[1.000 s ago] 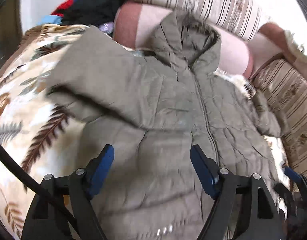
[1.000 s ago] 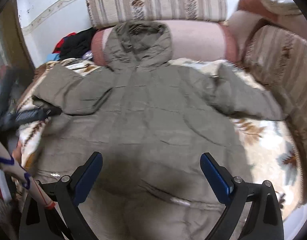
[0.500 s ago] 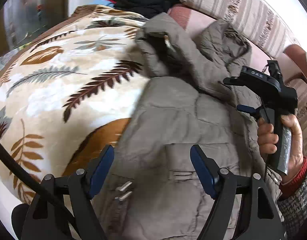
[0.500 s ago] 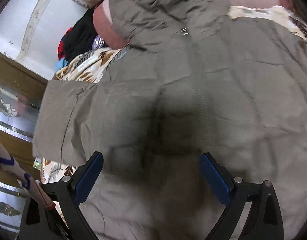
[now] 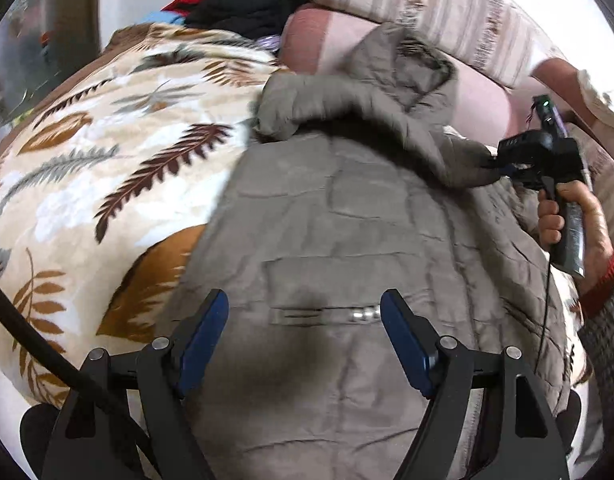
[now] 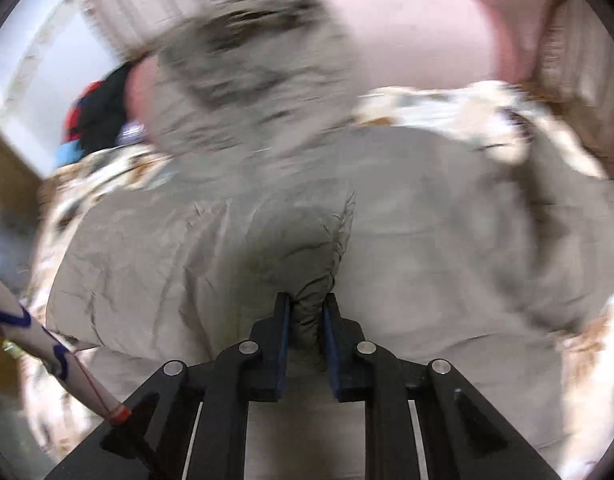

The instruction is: Fold large clothes

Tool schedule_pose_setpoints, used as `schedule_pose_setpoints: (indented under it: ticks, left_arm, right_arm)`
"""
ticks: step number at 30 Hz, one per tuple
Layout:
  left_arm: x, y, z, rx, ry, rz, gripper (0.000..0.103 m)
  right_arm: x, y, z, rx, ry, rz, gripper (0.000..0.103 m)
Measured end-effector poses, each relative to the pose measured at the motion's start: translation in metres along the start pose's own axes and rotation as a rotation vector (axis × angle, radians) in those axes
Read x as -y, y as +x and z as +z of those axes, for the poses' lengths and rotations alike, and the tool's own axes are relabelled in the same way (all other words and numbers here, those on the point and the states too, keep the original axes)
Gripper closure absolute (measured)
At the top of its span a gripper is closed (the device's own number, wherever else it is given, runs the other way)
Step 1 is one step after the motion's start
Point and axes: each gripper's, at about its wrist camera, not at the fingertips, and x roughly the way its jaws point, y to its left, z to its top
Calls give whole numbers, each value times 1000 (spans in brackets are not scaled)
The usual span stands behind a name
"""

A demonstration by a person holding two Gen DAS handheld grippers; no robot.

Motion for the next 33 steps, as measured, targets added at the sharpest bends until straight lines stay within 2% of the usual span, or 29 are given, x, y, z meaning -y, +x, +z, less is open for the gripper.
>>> schedule_pose_setpoints:
  ticks: [4,8,10,11,12,13,14,15,19,21,23,28,30,33]
  left_arm:
    - [14,-5,0,-7,22,-23,26]
    - [27,-9,0,-12,48,-25,26]
    - [31,-11,0,-15,61,-13,26]
    - [32,-12,-1,-16,62,-9,26]
    - [34,-14,-1,-20,60,-5,26]
    - [34,-15,-2,-21,59,-4,26]
    - [35,-17,-2,-21,59,-3,26]
    - [37,-21,-3,-16,61,-1,26]
    - [44,-34,-6,5,81,-4,26]
    - [49,-39,-9,10,93,-13,26]
    - [56,-42,-12,6,108,-23,26]
    - [78,-42,-22,-27,157,-43,26]
    - [84,-41,-25,-36,172,-39,26]
    - [88,-41,-24,-41,178,-21,26]
  right_arm:
    - [36,8,9,-19,46,-41,87]
    - [39,32,14,-41,62,-48,86]
    - [40,45,12,-45,80,-61,80]
    - [43,48,10,-46,94,-67,75]
    - [46,51,7,-57,112,-77,61]
    - [53,47,3,-57,122,-78,52]
    - [57,42,1,-48,129,-68,39]
    - [61,33,-1,-36,129,-50,35]
    - [72,-16,-14,53,65,-12,33]
    - [89,-50,-30,117,42,-15,23]
    - [115,-70,-42,145,56,-39,16]
    - [219,-80,-61,114,219,-192,16]
    - [266,-82,-66,130,294,-270,23]
    - [324,-81,-68,137,393,-307,34]
